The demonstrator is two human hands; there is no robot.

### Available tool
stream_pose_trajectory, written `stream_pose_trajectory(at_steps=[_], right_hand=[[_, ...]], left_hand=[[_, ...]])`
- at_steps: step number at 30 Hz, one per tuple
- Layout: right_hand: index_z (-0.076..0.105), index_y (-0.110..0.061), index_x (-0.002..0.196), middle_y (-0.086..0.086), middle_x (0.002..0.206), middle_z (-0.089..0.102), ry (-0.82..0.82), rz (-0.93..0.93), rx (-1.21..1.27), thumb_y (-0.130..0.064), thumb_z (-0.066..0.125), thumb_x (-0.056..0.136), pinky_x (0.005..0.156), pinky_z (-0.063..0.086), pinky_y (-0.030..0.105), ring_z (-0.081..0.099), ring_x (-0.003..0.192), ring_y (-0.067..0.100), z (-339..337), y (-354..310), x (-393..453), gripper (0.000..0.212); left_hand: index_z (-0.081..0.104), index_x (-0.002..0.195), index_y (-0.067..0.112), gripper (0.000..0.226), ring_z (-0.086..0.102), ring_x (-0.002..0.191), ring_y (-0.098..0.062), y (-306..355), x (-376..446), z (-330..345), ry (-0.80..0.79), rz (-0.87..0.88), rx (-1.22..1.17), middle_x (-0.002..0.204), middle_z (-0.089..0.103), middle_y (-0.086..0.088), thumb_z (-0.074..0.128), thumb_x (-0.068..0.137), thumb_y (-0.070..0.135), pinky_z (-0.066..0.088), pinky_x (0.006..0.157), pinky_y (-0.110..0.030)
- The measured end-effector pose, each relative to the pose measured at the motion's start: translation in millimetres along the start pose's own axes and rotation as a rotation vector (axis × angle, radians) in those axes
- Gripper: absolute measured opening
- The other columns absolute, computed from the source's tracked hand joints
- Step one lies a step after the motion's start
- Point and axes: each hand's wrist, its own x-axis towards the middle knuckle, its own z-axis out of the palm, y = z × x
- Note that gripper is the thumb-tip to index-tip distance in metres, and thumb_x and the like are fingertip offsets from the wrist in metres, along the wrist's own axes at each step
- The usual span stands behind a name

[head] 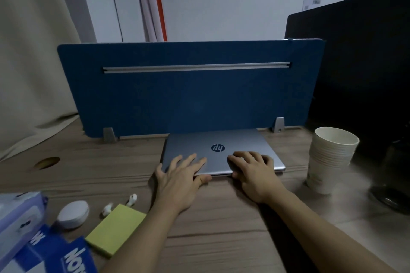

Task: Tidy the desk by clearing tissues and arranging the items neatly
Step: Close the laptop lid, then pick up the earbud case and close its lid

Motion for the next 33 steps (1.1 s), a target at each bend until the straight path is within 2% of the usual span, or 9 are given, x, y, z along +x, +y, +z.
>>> stream_pose_trajectory(at_steps=[7,9,12,14,18,24,28,31,33], right_hand=[[0.035,-0.036,0.141,-0.008,0.148,0.039,-0.014,-0.018,-0.008,-0.042,0.039,0.092,0.107,0.018,0.045,0.031,0.135,0.021,-0.5,-3.9,-2.9,0.050],[0.034,-0.031,0.144,-0.004,0.150,0.037,-0.030,-0.037,0.006,-0.038,0.037,0.096,0.110,0.018,0.046,0.030,0.137,0.024,-1.1,-8.9,-7.4,0.048],[0.025,-0.025,0.150,0.003,0.158,0.026,-0.095,-0.057,0.030,-0.035,0.027,0.100,0.116,0.009,0.050,0.019,0.145,0.031,-4.5,-23.1,-22.1,0.051],[0.020,-0.024,0.153,0.004,0.161,0.019,-0.129,-0.074,0.024,-0.037,0.024,0.103,0.118,0.007,0.047,0.014,0.148,0.031,-10.3,-35.9,-37.2,0.052],[0.021,-0.018,0.153,0.007,0.162,0.015,-0.149,-0.092,0.102,-0.036,0.026,0.104,0.118,0.006,0.033,0.012,0.149,0.027,-30.6,-66.4,-74.1,0.053],[0.033,-0.011,0.149,0.013,0.157,0.029,-0.184,-0.038,0.200,-0.029,0.033,0.103,0.117,0.021,0.033,0.032,0.142,0.030,-48.4,-94.3,-126.8,0.050],[0.054,-0.006,0.135,0.019,0.141,0.051,-0.164,-0.065,0.212,-0.019,0.045,0.098,0.108,0.033,0.036,0.051,0.124,0.038,-57.4,-105.2,-161.9,0.040],[0.057,-0.007,0.130,0.017,0.136,0.055,-0.151,-0.090,0.201,-0.017,0.047,0.096,0.105,0.034,0.034,0.053,0.121,0.038,-65.5,-118.0,-181.9,0.037],[0.053,-0.012,0.135,0.011,0.142,0.050,-0.157,-0.104,0.171,-0.021,0.042,0.099,0.106,0.031,0.034,0.050,0.125,0.033,-69.9,-128.1,-190.2,0.039]], left_hand=[[0.028,0.145,0.051,0.060,0.013,0.147,-0.015,3.6,-4.4,-0.6,0.004,-0.016,-0.004,0.159,0.024,0.018,0.030,0.089,0.073,0.003,0.111,-0.059],[0.026,0.149,0.045,0.061,0.008,0.149,-0.017,8.3,-10.7,-1.7,-0.012,-0.041,-0.014,0.162,0.019,0.011,0.029,0.092,0.069,-0.002,0.114,-0.057],[0.016,0.154,0.036,0.062,-0.001,0.151,-0.022,18.3,-28.6,-3.8,-0.028,-0.059,-0.015,0.165,0.008,0.002,0.032,0.098,0.055,-0.007,0.118,-0.051],[0.013,0.155,0.034,0.062,-0.005,0.151,-0.024,26.1,-46.4,-7.7,-0.043,-0.050,-0.044,0.165,0.003,0.001,0.034,0.099,0.048,-0.004,0.120,-0.047],[0.013,0.155,0.031,0.062,-0.005,0.151,-0.022,35.1,-85.3,-19.3,-0.082,-0.060,-0.104,0.165,0.003,0.003,0.033,0.099,0.046,0.008,0.120,-0.043],[0.026,0.153,0.027,0.057,0.015,0.149,-0.019,22.6,-147.8,-40.3,-0.149,-0.050,0.004,0.163,0.020,0.000,0.025,0.099,0.046,0.012,0.121,-0.041],[0.028,0.153,0.027,0.057,0.018,0.148,-0.020,16.0,-189.3,-62.2,-0.206,-0.010,0.035,0.163,0.021,0.001,0.026,0.100,0.047,0.015,0.120,-0.041],[0.035,0.149,0.024,0.055,0.029,0.143,-0.027,17.6,-215.2,-81.7,-0.275,0.015,0.101,0.160,0.028,-0.001,0.027,0.100,0.049,0.026,0.115,-0.045],[0.049,0.137,0.024,0.049,0.045,0.129,-0.028,19.0,-228.6,-96.7,-0.286,0.040,0.119,0.145,0.047,-0.002,0.031,0.099,0.049,0.038,0.105,-0.047]])
